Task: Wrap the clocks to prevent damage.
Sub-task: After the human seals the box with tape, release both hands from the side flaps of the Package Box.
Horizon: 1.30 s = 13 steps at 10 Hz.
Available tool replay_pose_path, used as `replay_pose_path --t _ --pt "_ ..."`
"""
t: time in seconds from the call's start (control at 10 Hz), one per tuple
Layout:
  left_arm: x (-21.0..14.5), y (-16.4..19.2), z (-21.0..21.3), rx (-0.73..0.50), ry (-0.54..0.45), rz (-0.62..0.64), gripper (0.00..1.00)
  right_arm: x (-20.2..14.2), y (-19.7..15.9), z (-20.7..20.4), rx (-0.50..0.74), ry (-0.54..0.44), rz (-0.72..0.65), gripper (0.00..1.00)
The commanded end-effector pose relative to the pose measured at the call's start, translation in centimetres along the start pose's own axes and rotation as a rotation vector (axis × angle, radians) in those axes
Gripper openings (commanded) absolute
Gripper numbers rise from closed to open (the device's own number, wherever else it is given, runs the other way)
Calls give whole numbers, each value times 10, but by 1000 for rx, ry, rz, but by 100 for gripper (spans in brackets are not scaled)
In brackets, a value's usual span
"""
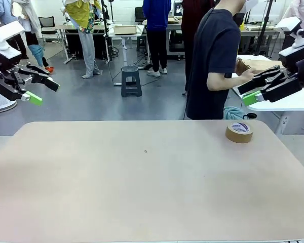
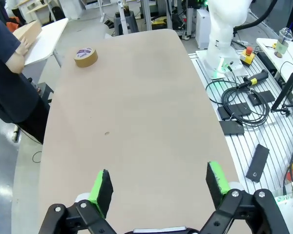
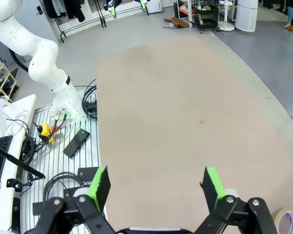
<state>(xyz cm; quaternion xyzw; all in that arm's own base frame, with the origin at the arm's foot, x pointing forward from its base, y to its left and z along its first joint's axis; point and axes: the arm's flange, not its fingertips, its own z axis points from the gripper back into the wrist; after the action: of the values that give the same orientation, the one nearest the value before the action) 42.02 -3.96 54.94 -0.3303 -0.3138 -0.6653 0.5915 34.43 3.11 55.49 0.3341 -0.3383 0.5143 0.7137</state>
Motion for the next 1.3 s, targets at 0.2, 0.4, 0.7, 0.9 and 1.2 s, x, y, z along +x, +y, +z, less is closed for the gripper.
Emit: replay_pose_path --t 0.2,0.4,0.7,0.9,1.2 --pt "0 0 1 3 -4 1 100 0 -1 1 -9 -2 0 100" --pt "0 0 1 3 -4 1 100 0 -1 1 -9 -2 0 100" --pt "-1 0 1 1 -1 2 100 0 0 1 -4 -1 0 100" --pt "-5 5 -14 76 -66 31 100 -5 -5 2 -35 -123 -18 100" --pt "-14 17 -23 212 -254 114 100 -21 -15 6 -88 -277 -64 100"
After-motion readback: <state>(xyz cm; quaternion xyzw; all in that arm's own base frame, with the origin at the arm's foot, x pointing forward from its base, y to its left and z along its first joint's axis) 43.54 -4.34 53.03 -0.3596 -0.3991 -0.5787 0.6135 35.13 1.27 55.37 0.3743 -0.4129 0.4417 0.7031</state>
